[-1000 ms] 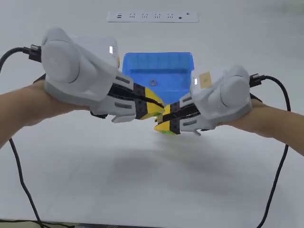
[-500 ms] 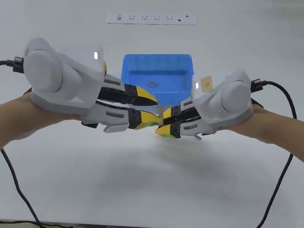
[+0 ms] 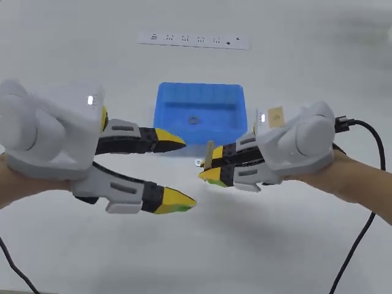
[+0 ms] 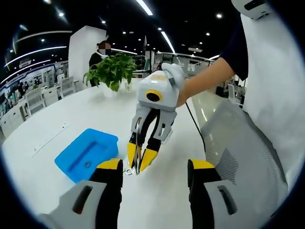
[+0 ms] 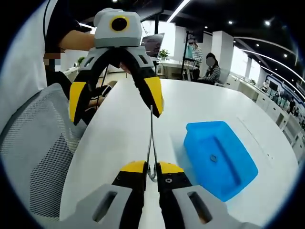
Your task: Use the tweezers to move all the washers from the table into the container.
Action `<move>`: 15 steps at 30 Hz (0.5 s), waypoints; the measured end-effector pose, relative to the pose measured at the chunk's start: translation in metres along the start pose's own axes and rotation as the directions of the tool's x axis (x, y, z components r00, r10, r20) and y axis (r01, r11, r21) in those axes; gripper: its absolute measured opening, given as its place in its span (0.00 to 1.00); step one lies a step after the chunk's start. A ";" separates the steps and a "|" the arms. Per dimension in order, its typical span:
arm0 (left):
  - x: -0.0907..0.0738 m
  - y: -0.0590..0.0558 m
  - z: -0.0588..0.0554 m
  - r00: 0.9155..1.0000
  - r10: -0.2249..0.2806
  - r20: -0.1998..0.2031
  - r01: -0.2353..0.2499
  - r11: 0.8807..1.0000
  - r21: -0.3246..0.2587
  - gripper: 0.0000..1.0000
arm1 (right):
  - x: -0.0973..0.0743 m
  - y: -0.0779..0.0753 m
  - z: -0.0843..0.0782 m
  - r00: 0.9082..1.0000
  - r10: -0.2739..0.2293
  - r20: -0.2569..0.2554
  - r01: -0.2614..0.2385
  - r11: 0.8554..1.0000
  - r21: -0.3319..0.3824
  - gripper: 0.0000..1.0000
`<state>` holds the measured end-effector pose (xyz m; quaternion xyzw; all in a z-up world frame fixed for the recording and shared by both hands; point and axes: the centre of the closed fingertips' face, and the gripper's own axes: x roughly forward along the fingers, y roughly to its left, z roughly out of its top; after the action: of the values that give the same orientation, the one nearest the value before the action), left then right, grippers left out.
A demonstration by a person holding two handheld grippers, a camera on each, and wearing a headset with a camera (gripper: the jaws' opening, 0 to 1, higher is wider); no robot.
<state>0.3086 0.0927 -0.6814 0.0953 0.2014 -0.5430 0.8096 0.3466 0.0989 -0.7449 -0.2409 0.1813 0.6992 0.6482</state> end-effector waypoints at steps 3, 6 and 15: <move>-0.004 0.001 -0.005 0.999 0.035 -0.005 -0.035 0.999 0.003 0.70 | -0.002 0.000 0.005 1.000 -0.006 -0.002 0.006 1.000 -0.006 0.09; -0.012 0.006 -0.013 0.997 0.080 -0.014 -0.081 0.997 -0.010 0.77 | -0.005 -0.001 0.010 1.000 -0.014 0.000 0.014 1.000 -0.006 0.09; -0.036 0.015 -0.020 0.981 0.191 0.019 -0.191 0.981 -0.040 1.00 | -0.012 -0.007 0.033 0.999 -0.038 0.006 0.038 0.999 -0.037 0.09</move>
<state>0.3062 0.1362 -0.6850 0.0926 0.1924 -0.4600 0.8619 0.3511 0.1084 -0.7100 -0.2544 0.1618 0.6906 0.6574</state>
